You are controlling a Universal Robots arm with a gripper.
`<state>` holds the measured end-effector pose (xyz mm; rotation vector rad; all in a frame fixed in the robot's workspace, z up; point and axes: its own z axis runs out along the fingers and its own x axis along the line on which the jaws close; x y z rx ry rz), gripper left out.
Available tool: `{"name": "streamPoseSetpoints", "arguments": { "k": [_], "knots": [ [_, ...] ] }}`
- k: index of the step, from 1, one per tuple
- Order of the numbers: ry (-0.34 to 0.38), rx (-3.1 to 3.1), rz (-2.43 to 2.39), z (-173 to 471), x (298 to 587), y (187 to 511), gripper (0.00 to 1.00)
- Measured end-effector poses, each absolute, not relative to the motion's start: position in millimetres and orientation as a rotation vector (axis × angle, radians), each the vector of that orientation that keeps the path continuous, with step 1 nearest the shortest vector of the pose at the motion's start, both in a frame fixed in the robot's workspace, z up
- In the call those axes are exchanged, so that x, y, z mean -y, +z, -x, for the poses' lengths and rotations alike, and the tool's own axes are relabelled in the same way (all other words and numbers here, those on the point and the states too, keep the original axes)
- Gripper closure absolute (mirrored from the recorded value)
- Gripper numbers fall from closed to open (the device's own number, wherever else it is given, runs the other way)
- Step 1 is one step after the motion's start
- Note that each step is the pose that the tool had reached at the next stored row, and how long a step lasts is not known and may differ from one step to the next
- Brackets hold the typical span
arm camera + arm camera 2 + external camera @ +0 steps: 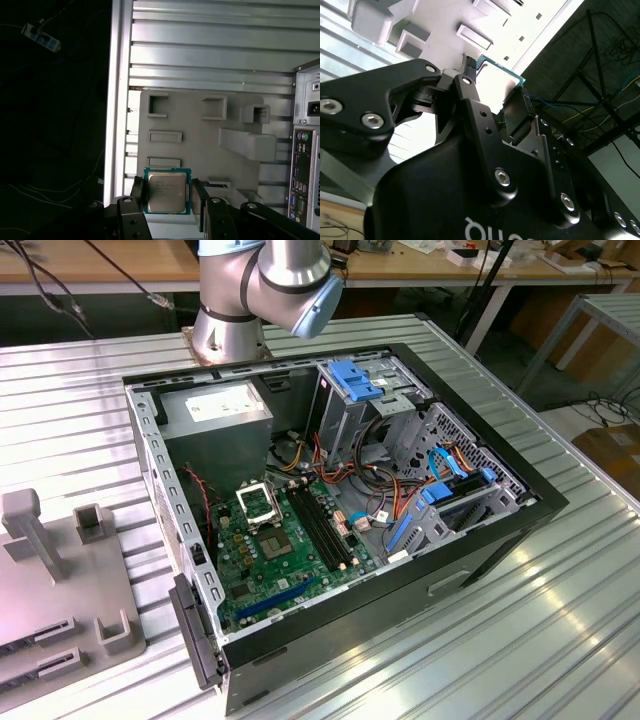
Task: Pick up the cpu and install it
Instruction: 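Reach for the cpu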
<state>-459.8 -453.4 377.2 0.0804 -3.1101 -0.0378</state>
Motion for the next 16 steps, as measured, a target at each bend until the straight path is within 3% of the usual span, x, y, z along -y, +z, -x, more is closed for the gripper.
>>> {"name": "streamPoseSetpoints", "arguments": {
  "k": [5,16],
  "knots": [
    [-0.035,3.11,-0.08,460,453,396,0.53],
    [-0.033,3.11,-0.08,458,453,397,0.53]
  ]
}}
